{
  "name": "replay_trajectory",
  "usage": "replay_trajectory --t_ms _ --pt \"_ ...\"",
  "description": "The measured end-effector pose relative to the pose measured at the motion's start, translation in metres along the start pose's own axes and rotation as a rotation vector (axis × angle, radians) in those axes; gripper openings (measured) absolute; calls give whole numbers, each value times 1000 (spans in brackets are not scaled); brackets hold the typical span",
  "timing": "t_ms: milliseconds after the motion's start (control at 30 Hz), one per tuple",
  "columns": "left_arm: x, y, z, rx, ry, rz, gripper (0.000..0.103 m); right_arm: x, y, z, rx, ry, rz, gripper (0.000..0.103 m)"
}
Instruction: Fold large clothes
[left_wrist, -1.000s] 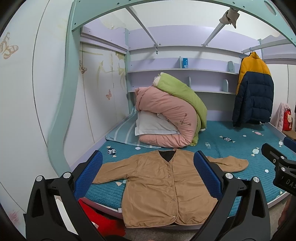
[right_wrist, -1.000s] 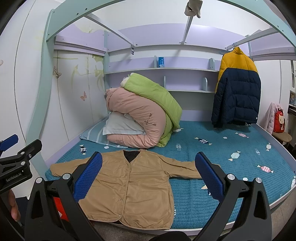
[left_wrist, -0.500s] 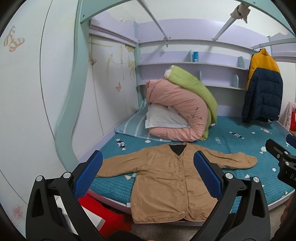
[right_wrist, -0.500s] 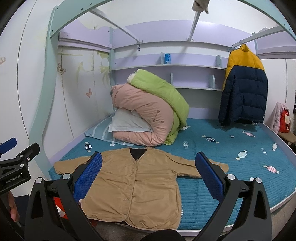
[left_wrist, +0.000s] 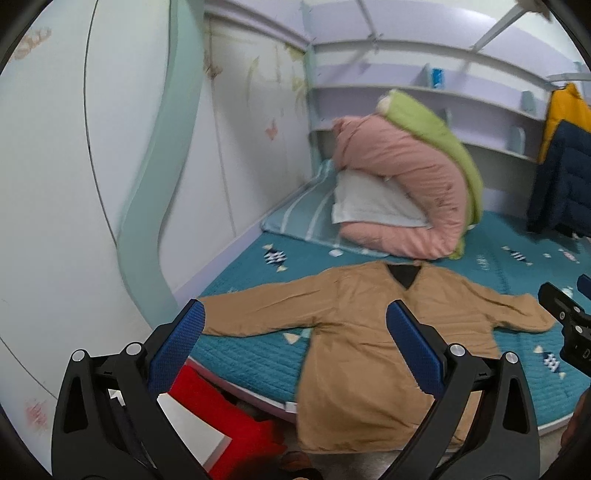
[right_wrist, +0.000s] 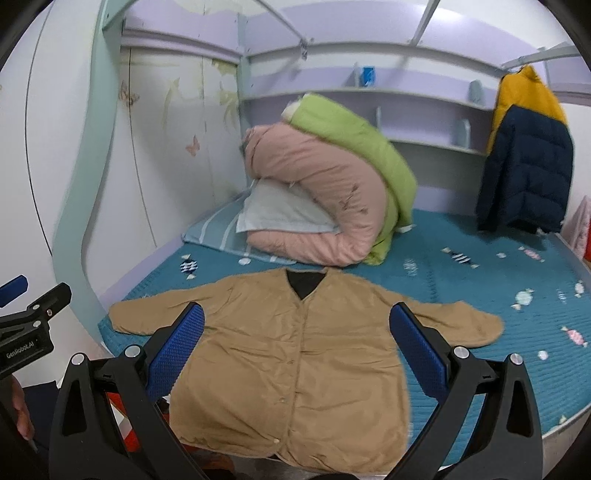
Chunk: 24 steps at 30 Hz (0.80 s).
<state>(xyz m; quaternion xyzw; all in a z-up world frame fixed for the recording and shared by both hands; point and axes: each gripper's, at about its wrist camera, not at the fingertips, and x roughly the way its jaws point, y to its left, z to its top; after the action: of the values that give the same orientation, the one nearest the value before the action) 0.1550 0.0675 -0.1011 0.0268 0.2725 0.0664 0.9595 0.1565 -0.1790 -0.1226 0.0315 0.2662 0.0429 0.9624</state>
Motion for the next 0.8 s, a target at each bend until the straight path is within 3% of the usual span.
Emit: replay_trajectory --t_ms 233,300,433,567,733,800 --pt "86 56 -5 -69 104 90 98 95 33 -3 17 62 73 97" --pt "121 81 -12 -105 176 115 99 123 42 -4 24 80 88 97" --pt "199 138 -36 -232 320 133 98 177 63 -11 38 104 119 97" --pt "266 183 -60 -294 390 199 98 223 83 -22 54 126 122 97" --pt "329 234 -85 -496 451 226 98 280 104 -50 13 182 124 97" --pt "352 242 -94 -516 477 239 98 300 106 -63 -3 206 115 97"
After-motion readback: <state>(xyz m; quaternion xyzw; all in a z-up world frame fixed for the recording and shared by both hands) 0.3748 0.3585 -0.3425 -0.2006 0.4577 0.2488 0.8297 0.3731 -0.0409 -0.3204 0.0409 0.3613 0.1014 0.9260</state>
